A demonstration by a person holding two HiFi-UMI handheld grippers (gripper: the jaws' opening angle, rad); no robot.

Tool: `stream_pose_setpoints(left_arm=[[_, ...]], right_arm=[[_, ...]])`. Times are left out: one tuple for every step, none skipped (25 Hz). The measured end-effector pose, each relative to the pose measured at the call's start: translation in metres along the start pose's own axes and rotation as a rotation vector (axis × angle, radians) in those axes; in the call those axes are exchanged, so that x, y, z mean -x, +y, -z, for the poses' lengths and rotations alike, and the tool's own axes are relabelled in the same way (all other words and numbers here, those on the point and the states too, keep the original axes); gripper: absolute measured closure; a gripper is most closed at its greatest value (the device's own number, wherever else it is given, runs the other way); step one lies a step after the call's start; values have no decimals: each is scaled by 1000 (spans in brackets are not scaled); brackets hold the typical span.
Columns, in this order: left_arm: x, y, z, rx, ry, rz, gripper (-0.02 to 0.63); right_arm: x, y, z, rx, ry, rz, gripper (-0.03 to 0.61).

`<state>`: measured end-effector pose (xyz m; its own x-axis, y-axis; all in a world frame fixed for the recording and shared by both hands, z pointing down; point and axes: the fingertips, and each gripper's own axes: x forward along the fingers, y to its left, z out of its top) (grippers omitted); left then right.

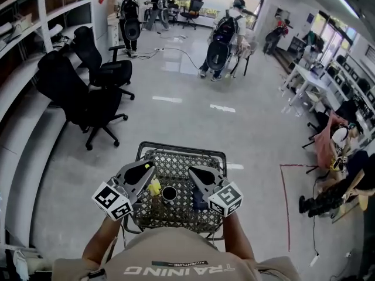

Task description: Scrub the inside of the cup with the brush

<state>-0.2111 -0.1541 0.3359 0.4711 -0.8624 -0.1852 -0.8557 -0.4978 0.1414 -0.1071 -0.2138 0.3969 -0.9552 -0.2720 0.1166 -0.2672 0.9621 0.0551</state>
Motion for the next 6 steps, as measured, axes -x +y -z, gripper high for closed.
stream_pose_setpoints(left_arm=[[1,0,0,-6,1,2,562],[2,-1,-1,-17,3,8,562],[4,0,-1,-28,7,17,562],[5,1,0,-35,10,23,562],[7,2,0,-36,13,28,561],[9,4,1,-36,16,32,561]], right_arm=[[0,2,0,3,-2,-4,561],[-1,4,0,6,-4,-6,561],[-3,6,0,9,-6,-7,561],[-5,8,0,12,-7,-7,561],[-7,10,1,14,-7,-7,561],[-9,12,2,16,-7,-7,562]])
